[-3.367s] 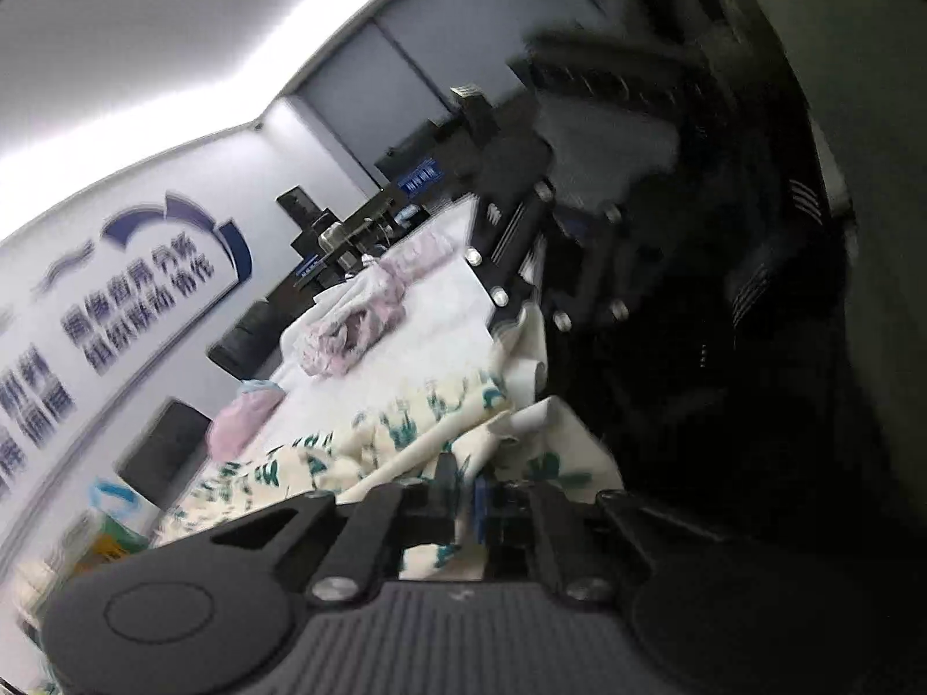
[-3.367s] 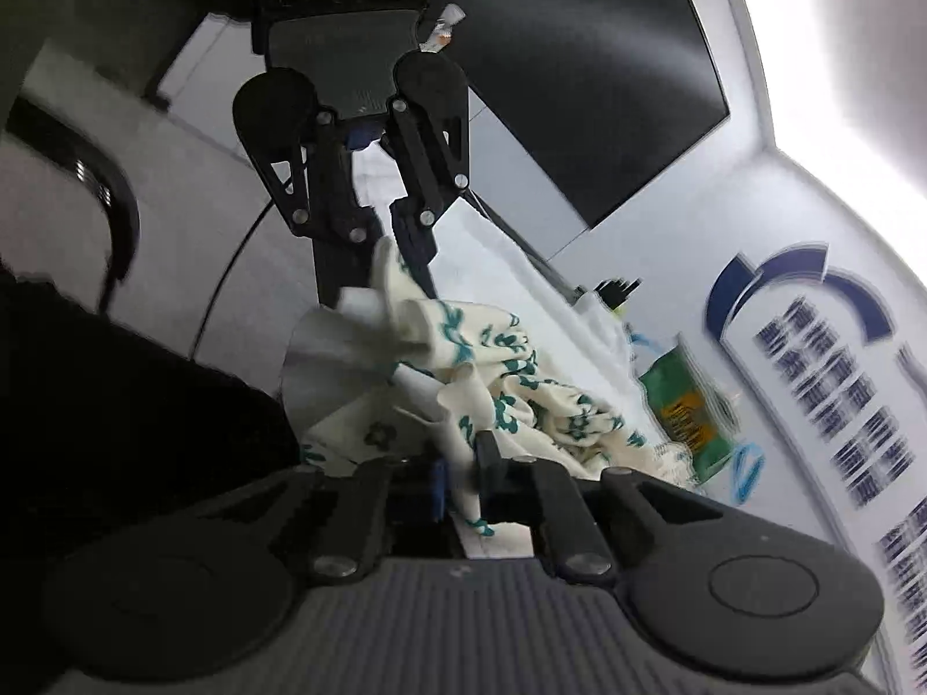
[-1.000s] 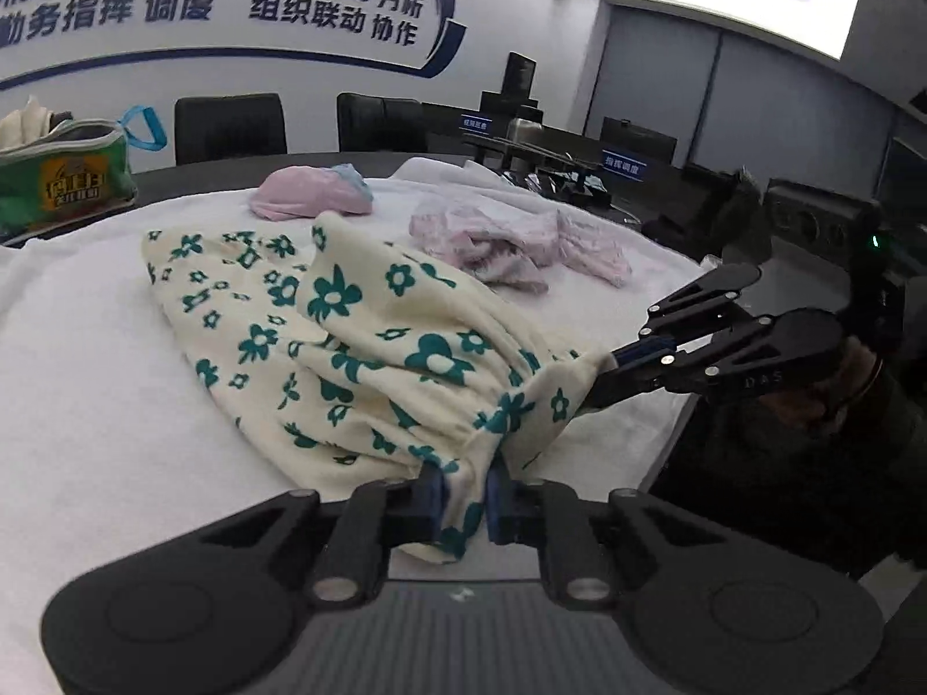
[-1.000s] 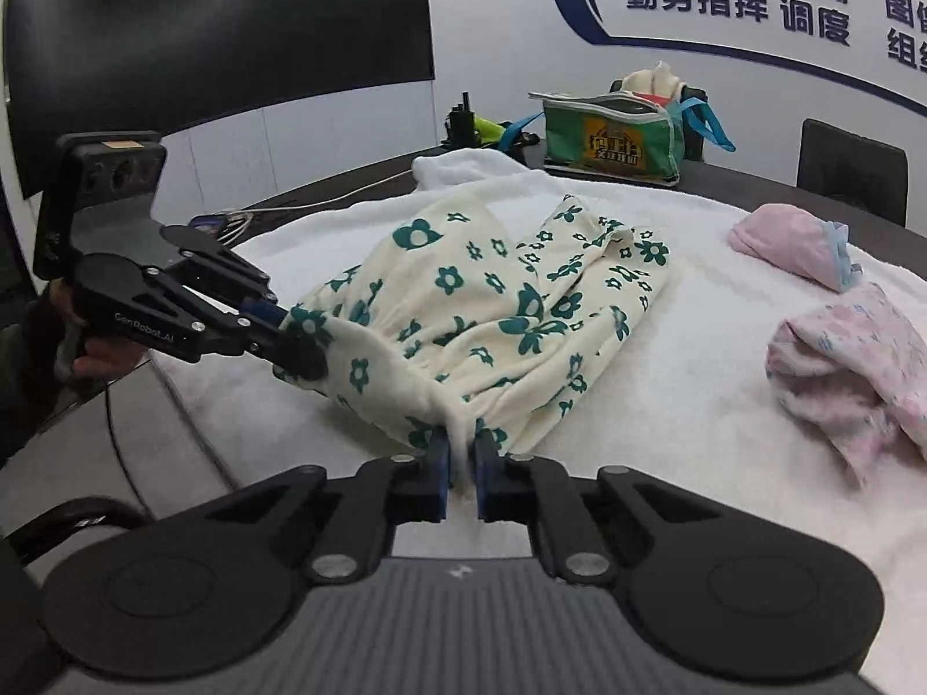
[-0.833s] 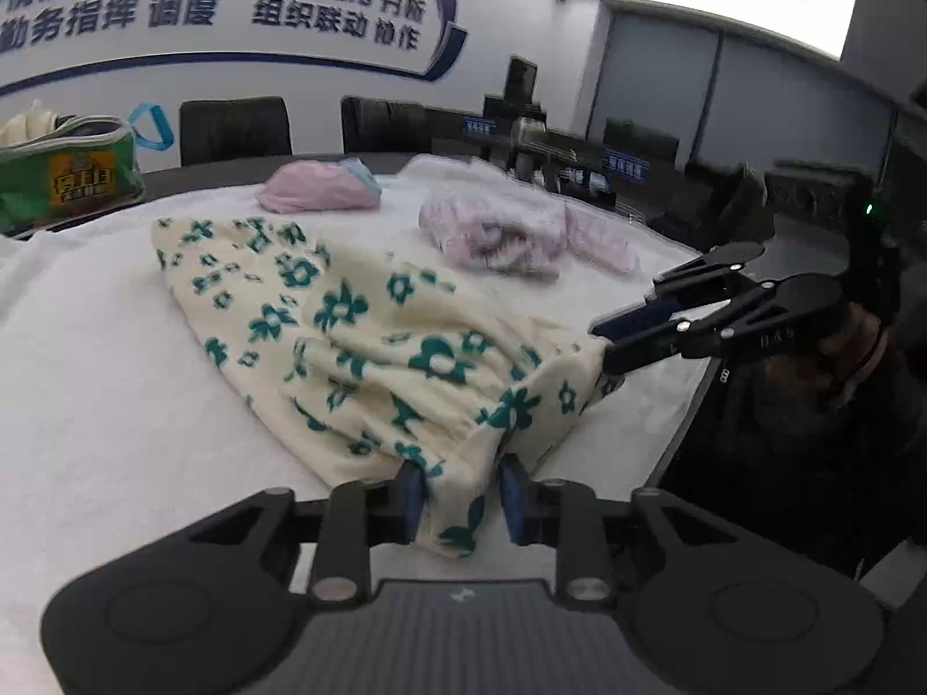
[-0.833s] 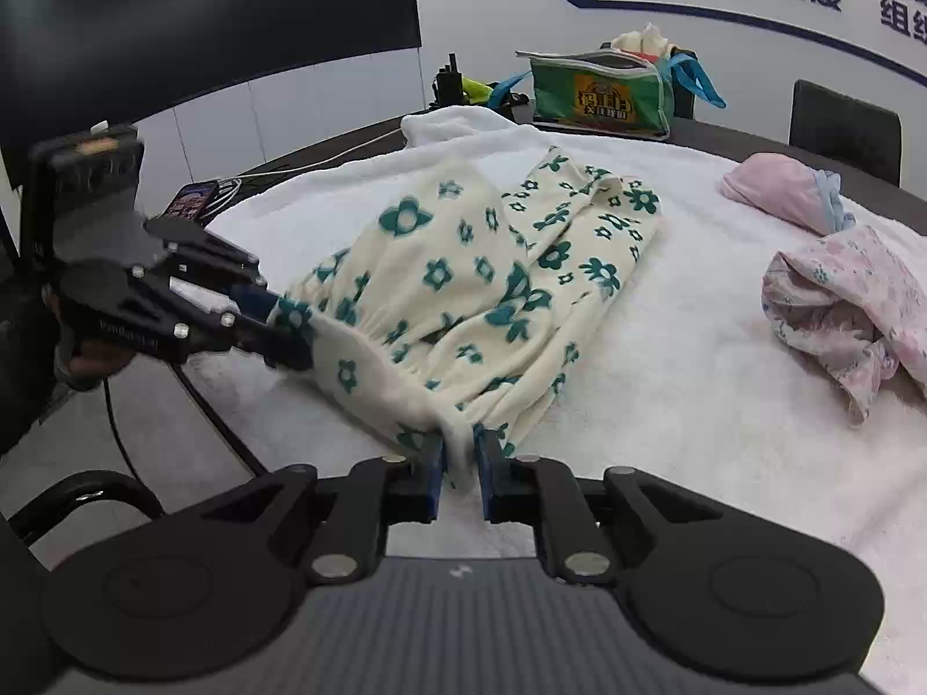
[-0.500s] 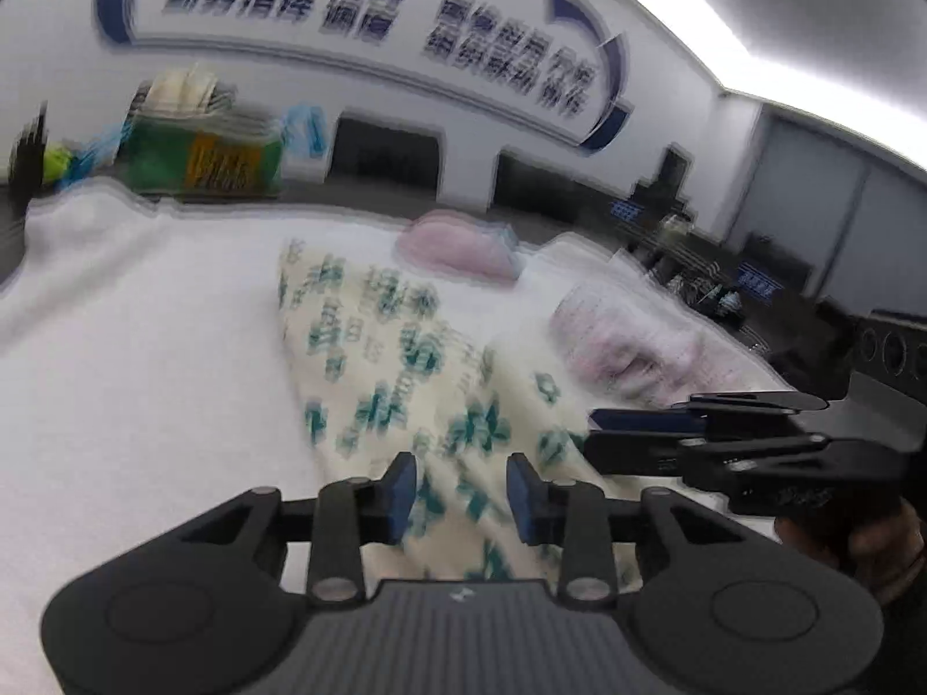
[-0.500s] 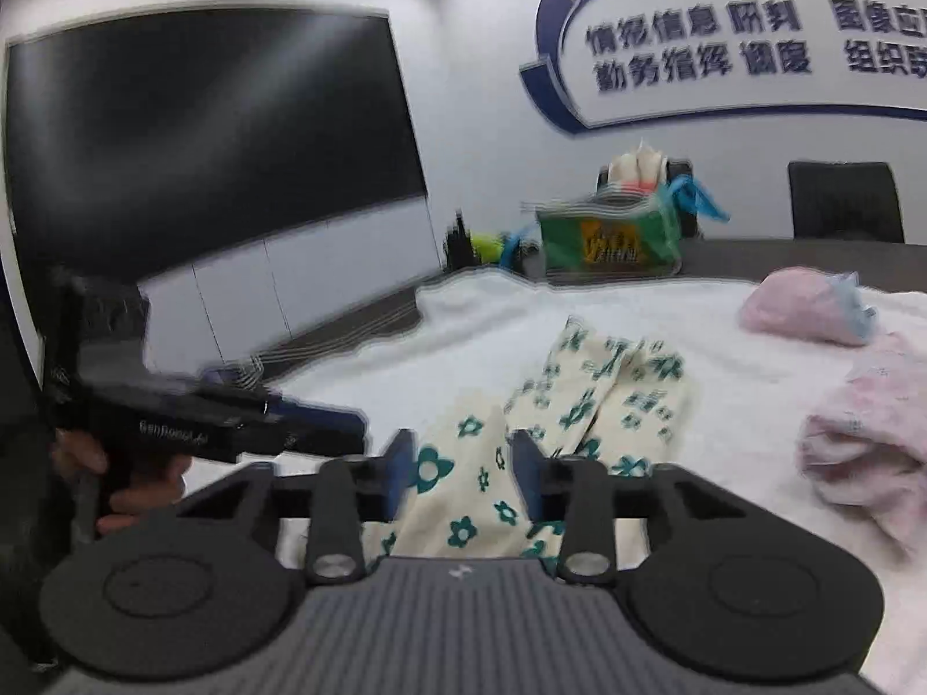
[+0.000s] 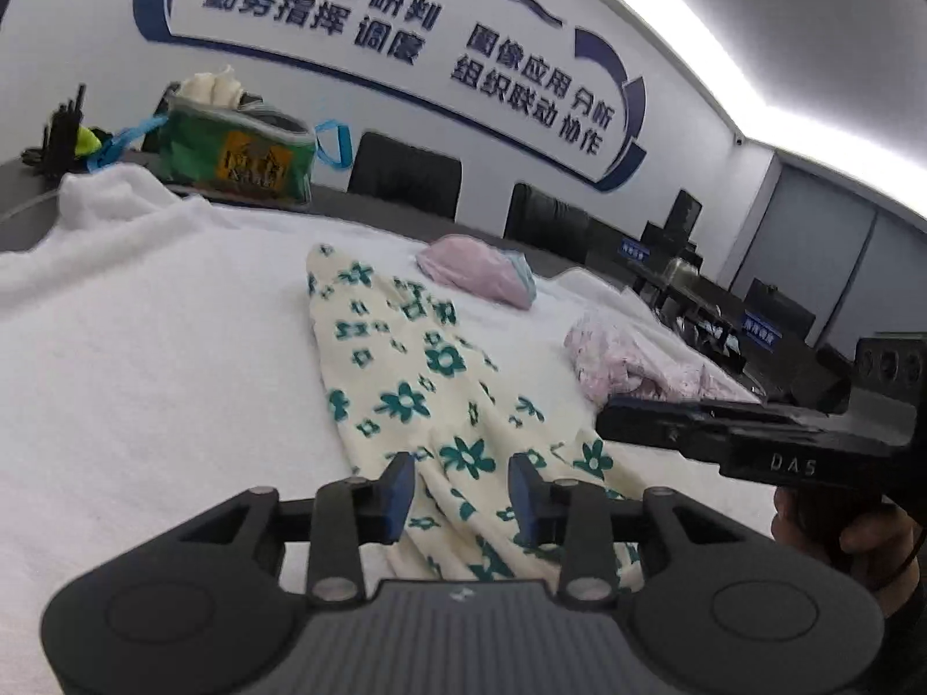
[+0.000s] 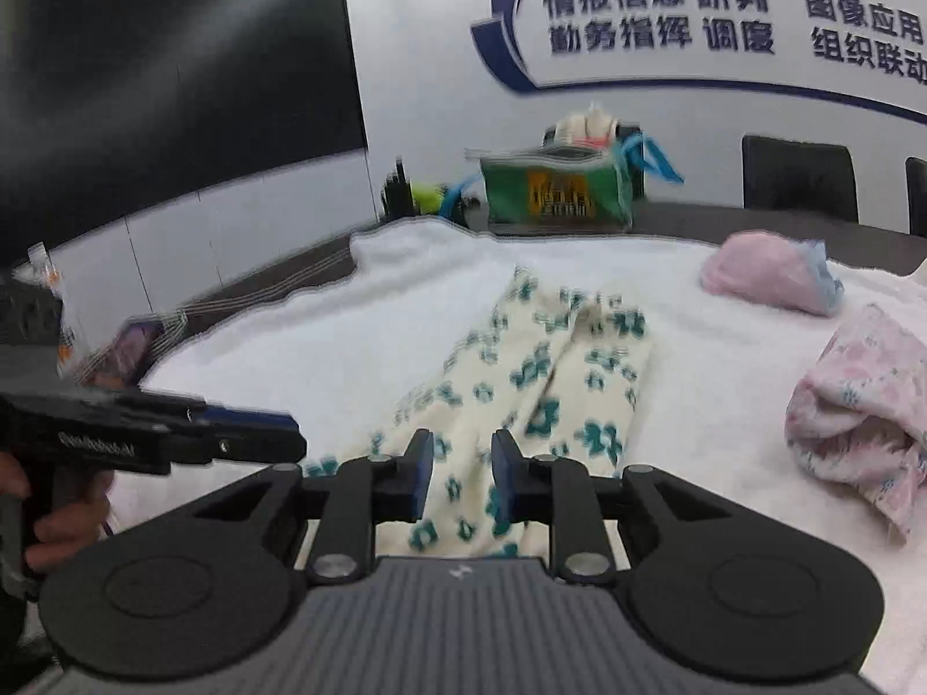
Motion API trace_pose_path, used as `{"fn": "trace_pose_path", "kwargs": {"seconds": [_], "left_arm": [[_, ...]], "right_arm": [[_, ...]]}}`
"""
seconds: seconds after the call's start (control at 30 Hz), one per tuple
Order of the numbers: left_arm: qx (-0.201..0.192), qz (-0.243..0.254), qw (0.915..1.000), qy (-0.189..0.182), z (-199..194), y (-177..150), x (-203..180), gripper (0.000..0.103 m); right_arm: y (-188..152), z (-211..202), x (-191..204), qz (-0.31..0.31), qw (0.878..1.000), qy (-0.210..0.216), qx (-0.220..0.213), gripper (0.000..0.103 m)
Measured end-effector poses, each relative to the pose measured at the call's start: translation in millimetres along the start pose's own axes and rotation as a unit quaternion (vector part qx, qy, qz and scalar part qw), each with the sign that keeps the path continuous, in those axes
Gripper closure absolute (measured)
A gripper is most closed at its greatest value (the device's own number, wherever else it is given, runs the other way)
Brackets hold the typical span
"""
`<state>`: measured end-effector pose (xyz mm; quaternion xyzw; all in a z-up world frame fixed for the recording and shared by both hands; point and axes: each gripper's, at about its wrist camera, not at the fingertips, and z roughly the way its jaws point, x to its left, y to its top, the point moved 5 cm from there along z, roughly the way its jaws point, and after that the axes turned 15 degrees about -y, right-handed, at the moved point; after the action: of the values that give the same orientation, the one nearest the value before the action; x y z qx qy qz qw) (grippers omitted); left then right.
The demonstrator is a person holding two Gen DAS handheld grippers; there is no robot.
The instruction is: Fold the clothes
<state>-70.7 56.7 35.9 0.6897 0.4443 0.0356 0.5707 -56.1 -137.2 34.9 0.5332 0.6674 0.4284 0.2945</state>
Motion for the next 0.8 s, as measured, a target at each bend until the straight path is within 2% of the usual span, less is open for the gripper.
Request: {"fn": "trace_pose_path", "kwargs": {"seconds": [0.07,0.17,0.27,0.3,0.37,0.4,0.47,0.53,0.6,0.67,0.73,0.77,0.8], "left_arm": [[0.028,0.011,0.9995,0.012,15,-7,-2,0.08],[0.041,0.03,0.9984,0.025,26,-18,-1,0.079],[0.039,0.032,0.9984,0.027,25,-21,3,0.074],[0.029,0.026,0.999,0.02,17,-18,4,0.07],[0.009,0.018,0.9998,0.005,0,-13,5,0.066],[0.0,0.029,0.9995,-0.013,-8,-12,4,0.063],[0.015,0.053,0.9979,-0.034,-7,-17,-4,0.059],[0.042,0.074,0.9953,-0.046,1,-25,-12,0.059],[0.055,0.094,0.9939,-0.02,13,-31,-17,0.059],[0.046,0.098,0.9939,-0.02,9,-28,-20,0.059],[0.021,0.092,0.9954,-0.018,-9,-19,-15,0.058],[0.0,0.099,0.9951,0.007,-23,-12,-9,0.054],[-0.02,0.106,0.9936,0.033,-37,-5,-3,0.043]], "right_arm": [[-2,10,6,0.002,1.0,0.012,0.011,0.081],[-28,39,25,-0.029,0.997,0.019,0.07,0.081],[-37,41,25,-0.033,0.997,0.023,0.06,0.079],[-33,36,20,-0.024,0.998,0.023,0.057,0.076],[-24,22,10,-0.01,0.999,0.02,0.045,0.076],[-21,13,7,-0.008,0.999,0.02,0.034,0.076],[-23,-3,5,-0.023,0.999,0.032,0.026,0.075],[-36,-6,9,-0.038,0.997,0.054,0.03,0.064],[-50,4,10,-0.039,0.997,0.051,0.044,0.062],[-50,7,6,-0.017,0.997,0.053,0.048,0.062],[-47,6,2,0.0,0.998,0.053,0.044,0.059],[-43,2,0,0.003,0.998,0.048,0.031,0.057],[-40,-4,-2,0.005,0.999,0.043,0.015,0.053]]}}
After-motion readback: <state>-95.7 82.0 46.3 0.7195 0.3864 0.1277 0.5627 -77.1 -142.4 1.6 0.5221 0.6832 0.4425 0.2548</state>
